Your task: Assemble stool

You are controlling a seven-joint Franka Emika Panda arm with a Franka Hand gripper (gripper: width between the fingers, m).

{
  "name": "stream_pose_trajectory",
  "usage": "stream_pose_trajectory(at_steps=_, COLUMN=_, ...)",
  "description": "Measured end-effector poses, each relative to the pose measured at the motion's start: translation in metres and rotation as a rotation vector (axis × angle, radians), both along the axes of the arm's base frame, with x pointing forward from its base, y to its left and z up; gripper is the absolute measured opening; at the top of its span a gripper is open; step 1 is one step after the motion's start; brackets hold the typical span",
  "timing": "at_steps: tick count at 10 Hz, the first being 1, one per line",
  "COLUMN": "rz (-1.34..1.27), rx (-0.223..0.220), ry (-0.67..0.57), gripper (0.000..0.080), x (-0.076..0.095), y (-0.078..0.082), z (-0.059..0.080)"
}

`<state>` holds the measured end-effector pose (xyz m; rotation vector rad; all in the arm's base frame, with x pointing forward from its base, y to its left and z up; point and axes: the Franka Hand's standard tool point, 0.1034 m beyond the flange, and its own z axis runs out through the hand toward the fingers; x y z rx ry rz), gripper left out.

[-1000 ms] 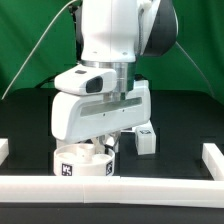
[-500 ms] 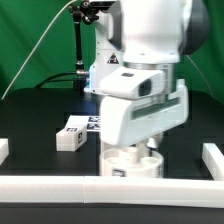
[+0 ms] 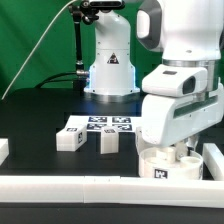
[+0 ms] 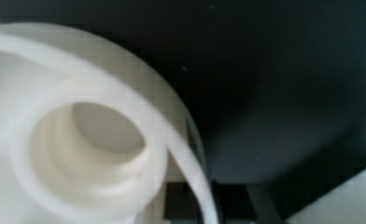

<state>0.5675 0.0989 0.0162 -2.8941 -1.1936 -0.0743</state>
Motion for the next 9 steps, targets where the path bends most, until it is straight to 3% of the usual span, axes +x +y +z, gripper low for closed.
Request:
stream_pose_trajectory(at_steps=4, rz=0.016, rx=0.002, ry=-0.001, gripper=0.0028, x=0.0053, y=0.013, z=-0.0023)
stream_pose_trajectory(at_steps=7, rz=0.015, rx=0.002, ry=0.0, gripper=0.0028, x=0.0051, y=0.0123, z=-0.0029)
stream_pose_trajectory(at_steps=8, rz=0.011, rx=-0.001, ry=0.0, gripper=0.0206, x=0.0057, y=0.0085, z=-0.0032)
stream_pose_trajectory(at_steps=9, rz=0.011, rx=-0.004, ry=-0.001, gripper=0.0206, x=0.0053, y=0.0045, z=-0.0034)
